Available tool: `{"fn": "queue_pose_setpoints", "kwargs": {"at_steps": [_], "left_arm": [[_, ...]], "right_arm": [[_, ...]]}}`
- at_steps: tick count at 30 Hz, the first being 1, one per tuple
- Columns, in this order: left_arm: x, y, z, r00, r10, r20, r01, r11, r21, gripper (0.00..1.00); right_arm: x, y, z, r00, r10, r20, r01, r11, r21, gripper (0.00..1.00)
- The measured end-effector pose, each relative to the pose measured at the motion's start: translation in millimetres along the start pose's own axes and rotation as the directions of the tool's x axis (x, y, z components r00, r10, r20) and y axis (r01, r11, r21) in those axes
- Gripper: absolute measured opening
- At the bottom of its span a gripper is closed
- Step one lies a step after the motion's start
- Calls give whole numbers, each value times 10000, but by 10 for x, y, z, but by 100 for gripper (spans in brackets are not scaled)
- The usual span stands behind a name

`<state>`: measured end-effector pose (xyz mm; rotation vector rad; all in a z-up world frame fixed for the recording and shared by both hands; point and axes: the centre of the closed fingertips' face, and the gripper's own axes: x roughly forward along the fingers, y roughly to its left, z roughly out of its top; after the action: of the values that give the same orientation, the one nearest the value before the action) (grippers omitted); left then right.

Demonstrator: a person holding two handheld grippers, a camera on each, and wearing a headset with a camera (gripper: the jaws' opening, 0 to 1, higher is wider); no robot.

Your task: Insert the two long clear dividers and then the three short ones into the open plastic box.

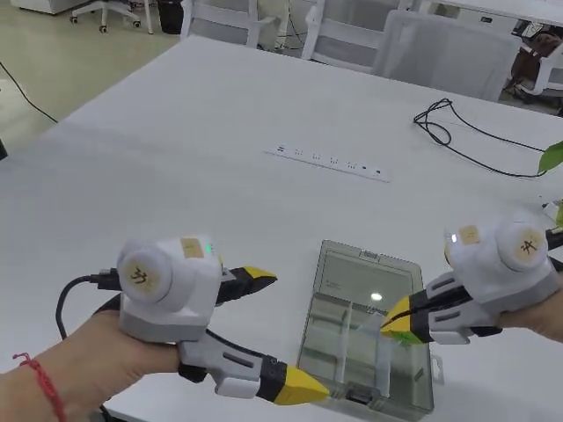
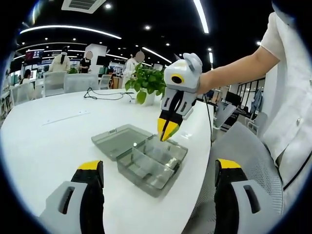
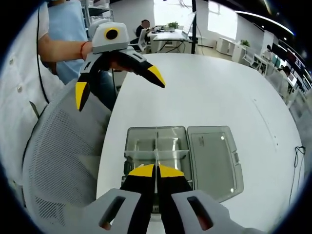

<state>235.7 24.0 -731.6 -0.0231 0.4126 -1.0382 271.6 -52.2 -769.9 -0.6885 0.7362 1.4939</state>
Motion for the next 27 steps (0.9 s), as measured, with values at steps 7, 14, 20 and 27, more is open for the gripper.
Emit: {"fn": "queue_pose_setpoints", "kwargs": {"at_steps": [7,14,20,27], "left_arm": [[16,-13,-11,10000,-57,-18,57,10000,-34,97],[20,-20,-2,9999,-100,6,100,9999,-83,96],[16,-8,-9,9999,-96,-39,95,9999,-51,97],[14,5,-36,9999,-82,-108,82,10000,-41,97]], "right_arm": [[18,14,10,10000,-41,-27,39,9989,-459,2],[58,-2,15,10000,-59,-62,57,9995,-313,2],[129,-8,11,9997,28,-259,-34,9997,-231,2],[224,-11,-44,9975,152,-696,-163,9997,-158,2]]}}
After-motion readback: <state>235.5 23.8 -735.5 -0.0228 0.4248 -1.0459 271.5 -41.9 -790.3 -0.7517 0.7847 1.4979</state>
